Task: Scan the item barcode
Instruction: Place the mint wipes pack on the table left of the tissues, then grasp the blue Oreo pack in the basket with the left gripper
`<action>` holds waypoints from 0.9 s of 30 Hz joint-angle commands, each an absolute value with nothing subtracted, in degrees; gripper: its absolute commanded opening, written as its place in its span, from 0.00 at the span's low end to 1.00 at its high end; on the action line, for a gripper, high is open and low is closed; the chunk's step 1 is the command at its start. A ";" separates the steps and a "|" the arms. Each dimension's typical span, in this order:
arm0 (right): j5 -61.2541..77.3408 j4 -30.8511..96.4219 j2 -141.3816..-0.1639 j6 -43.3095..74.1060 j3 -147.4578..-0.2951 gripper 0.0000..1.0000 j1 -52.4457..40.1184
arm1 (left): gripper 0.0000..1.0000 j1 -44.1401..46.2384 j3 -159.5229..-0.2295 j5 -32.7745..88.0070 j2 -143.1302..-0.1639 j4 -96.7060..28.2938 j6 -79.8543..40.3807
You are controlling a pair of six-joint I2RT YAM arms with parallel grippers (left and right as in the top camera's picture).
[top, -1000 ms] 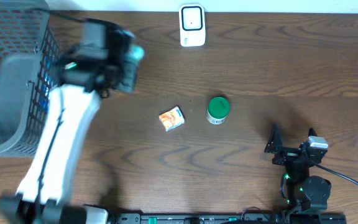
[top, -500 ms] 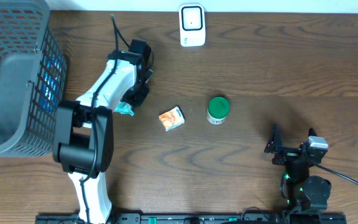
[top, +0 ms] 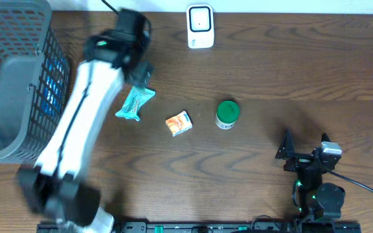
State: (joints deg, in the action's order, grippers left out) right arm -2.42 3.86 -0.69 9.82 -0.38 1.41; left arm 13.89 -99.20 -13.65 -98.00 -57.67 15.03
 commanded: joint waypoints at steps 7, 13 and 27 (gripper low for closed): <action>-2.90 4.05 -0.38 9.15 -0.32 0.99 1.08 | 0.98 -12.05 -101.30 -12.12 -81.95 -52.62 -12.27; -2.90 4.05 -0.38 9.15 -0.32 0.99 1.08 | 0.98 -31.97 -101.30 4.34 -87.61 -51.90 -12.40; -2.90 4.03 -0.38 9.15 -0.32 0.99 1.08 | 0.98 -32.51 -101.27 20.71 -109.71 -49.76 24.93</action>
